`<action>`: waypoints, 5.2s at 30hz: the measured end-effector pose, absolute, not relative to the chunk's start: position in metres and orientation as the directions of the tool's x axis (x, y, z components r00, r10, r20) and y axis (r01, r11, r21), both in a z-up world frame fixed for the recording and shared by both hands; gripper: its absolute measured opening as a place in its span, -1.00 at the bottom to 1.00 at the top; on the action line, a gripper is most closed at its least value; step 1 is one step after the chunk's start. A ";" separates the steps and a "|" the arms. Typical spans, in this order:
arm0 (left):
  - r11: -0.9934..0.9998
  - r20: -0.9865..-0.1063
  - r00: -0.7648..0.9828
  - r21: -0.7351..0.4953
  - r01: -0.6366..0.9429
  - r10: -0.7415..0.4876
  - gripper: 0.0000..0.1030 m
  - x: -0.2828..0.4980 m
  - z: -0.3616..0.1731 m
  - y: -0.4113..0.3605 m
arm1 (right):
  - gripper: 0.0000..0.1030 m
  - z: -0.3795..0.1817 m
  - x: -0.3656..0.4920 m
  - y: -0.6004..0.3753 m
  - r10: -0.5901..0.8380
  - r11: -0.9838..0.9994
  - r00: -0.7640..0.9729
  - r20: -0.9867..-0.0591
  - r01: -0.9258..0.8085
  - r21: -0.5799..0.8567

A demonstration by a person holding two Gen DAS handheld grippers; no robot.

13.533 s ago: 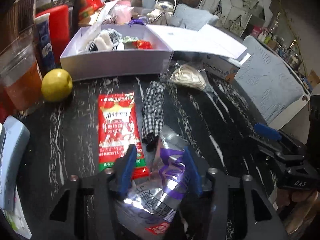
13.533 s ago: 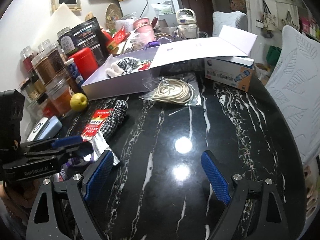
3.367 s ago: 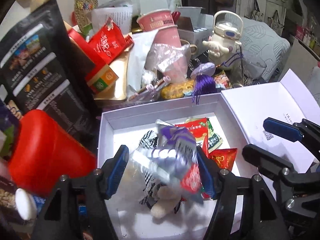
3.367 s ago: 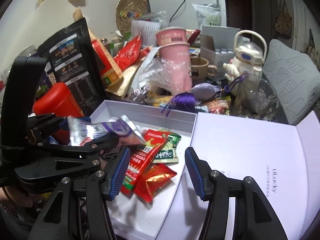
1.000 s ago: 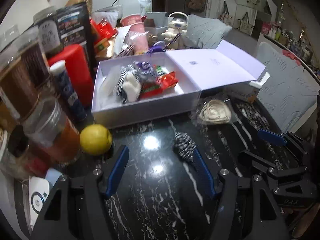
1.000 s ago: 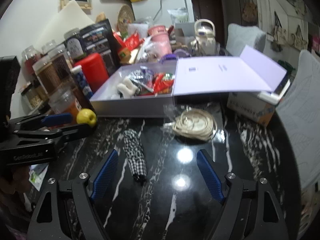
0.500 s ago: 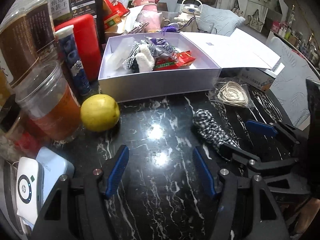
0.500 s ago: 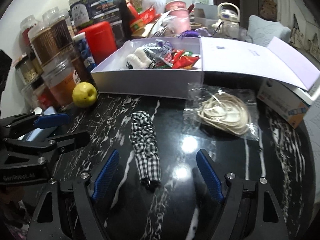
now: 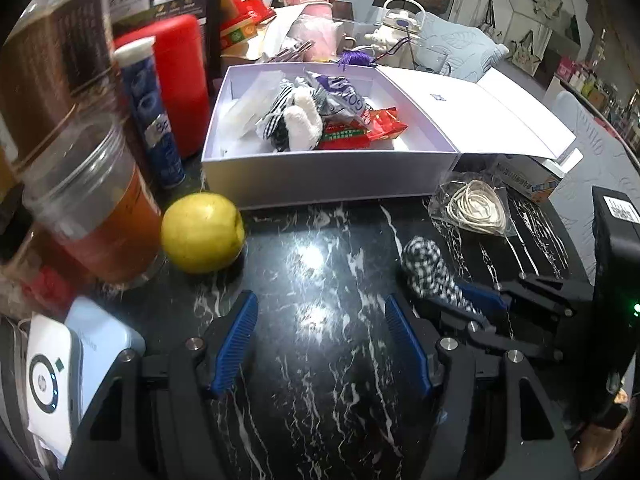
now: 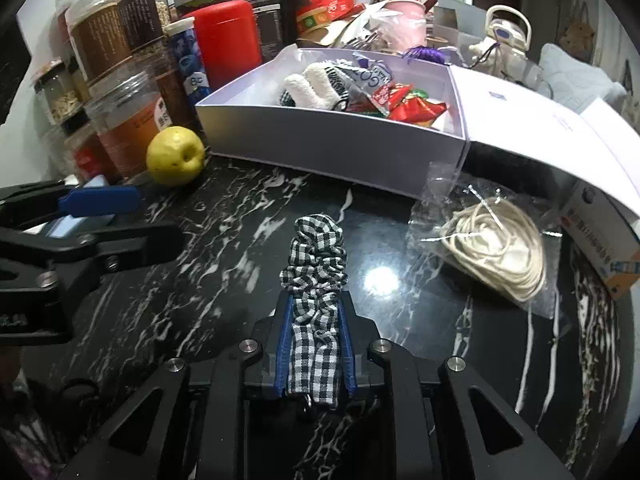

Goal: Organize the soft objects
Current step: 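Close the right gripper on the black-and-white checkered scrunchie, then close the left gripper on the clear bag of white cord while the right holds the scrunchie, then carry the cord bag and scrunchie over the white box with both grippers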

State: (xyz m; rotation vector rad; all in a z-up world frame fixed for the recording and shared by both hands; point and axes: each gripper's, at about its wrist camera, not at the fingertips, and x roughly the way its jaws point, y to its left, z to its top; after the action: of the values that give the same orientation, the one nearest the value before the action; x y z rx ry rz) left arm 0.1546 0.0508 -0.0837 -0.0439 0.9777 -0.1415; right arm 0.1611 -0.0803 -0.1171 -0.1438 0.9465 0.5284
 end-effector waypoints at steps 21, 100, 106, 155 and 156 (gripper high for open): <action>0.954 -0.783 0.557 -0.155 0.255 -0.276 0.28 0.211 -0.068 -0.098 | -0.61 -0.081 0.148 -0.255 0.283 0.958 0.606 -0.743 -0.216 0.189; 0.989 -0.742 0.653 -0.123 0.084 -0.148 0.14 0.081 -0.054 0.001 | -0.61 -0.078 0.079 -0.177 0.475 0.876 0.558 -0.681 -0.372 0.306; 0.991 -0.727 0.674 -0.117 0.063 -0.128 0.14 0.069 -0.047 0.028 | -0.61 -0.077 0.071 -0.152 0.514 0.855 0.551 -0.658 -0.389 0.342; 0.979 -0.465 0.867 -0.168 0.114 -0.180 0.14 0.215 0.058 0.069 | -0.61 0.050 0.207 -0.113 0.586 0.806 0.653 -0.480 -0.531 0.261; 0.980 -0.461 0.870 -0.167 0.109 -0.175 0.14 0.221 0.058 0.069 | -0.61 0.051 0.212 -0.113 0.585 0.806 0.657 -0.475 -0.533 0.256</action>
State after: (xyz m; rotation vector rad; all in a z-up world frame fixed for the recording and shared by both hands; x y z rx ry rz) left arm 0.2207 0.0687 0.0583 -0.1376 0.4937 -0.1489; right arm 0.2123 -0.1133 0.0512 0.0969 0.5723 0.6346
